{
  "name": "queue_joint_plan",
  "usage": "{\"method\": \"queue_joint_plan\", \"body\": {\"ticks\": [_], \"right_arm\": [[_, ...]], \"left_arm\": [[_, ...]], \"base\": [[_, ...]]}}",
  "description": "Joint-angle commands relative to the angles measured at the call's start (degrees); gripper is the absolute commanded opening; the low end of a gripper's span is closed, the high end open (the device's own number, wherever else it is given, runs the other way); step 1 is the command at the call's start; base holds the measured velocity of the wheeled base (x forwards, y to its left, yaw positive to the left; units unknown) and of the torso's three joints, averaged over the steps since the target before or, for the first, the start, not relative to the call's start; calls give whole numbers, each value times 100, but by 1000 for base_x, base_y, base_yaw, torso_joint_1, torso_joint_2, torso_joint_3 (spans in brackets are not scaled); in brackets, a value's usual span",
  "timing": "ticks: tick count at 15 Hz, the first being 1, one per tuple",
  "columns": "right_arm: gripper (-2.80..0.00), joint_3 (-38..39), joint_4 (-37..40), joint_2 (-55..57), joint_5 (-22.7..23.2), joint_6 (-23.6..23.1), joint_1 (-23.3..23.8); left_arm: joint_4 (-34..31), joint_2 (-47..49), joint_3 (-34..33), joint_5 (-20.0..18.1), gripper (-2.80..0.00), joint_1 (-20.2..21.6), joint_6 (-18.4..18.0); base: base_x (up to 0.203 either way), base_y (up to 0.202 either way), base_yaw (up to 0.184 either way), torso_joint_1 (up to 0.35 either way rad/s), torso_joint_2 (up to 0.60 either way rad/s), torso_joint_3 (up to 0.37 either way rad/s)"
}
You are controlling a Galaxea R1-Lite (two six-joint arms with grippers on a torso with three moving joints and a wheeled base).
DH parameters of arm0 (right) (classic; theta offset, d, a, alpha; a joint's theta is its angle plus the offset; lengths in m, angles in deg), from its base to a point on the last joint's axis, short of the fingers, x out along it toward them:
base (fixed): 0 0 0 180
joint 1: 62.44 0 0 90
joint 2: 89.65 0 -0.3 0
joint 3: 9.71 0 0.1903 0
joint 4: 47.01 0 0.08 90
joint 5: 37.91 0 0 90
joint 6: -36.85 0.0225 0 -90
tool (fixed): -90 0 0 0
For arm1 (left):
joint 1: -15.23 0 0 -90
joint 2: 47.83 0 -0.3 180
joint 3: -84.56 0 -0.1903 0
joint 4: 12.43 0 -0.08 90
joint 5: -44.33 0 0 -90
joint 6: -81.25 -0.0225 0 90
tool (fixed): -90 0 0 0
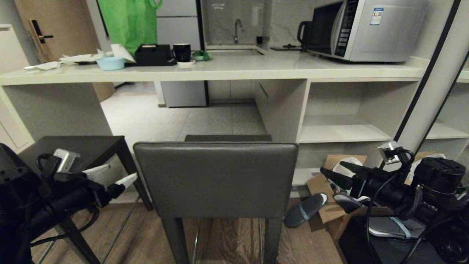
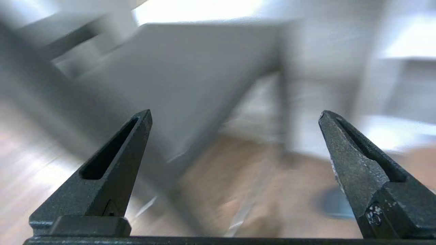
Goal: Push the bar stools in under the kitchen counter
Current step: Push the gray chair back under the dining table
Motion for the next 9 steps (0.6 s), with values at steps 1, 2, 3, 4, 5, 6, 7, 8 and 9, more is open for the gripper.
{"method": "queue_joint_plan", "body": {"ticks": [1,2,3,4,5,6,7,8,9], "right_arm": [[0,3,-49,-457,-1679,-145,15],[0,-5,-8,-624,-2157,-474,62],[0,-43,104,-789,-2367,-608,107],[0,-176,346,-981,-2573,-704,126],[0,-453,720,-1180,-2817,-756,128],[0,-780,1087,-1339,-3067,-771,128],[0,-1153,1494,-1493,-3313,-766,132],[0,-1458,2022,-1647,-3525,-754,134],[-156,-1596,2389,-1797,-3635,-738,128]], "left_arm": [[53,-243,221,1716,0,-253,21],[53,-305,428,2476,0,-469,23],[18,-407,617,2912,0,-669,21],[-233,-541,689,3001,0,-738,24],[-498,-603,804,3019,0,-752,32],[-630,-644,934,3051,0,-740,36],[-788,-663,1125,3140,0,-720,43],[-1042,-717,1324,3372,-58,-717,43],[-1330,-764,1472,3537,-280,-725,47]], "base": [[0,0,0,0,0,0],[0,0,0,0,0,0],[0,0,0,0,0,0],[0,0,0,0,0,0],[0,0,0,0,0,0],[0,0,0,0,0,0],[0,0,0,0,0,0],[0,0,0,0,0,0],[0,0,0,0,0,0]]}}
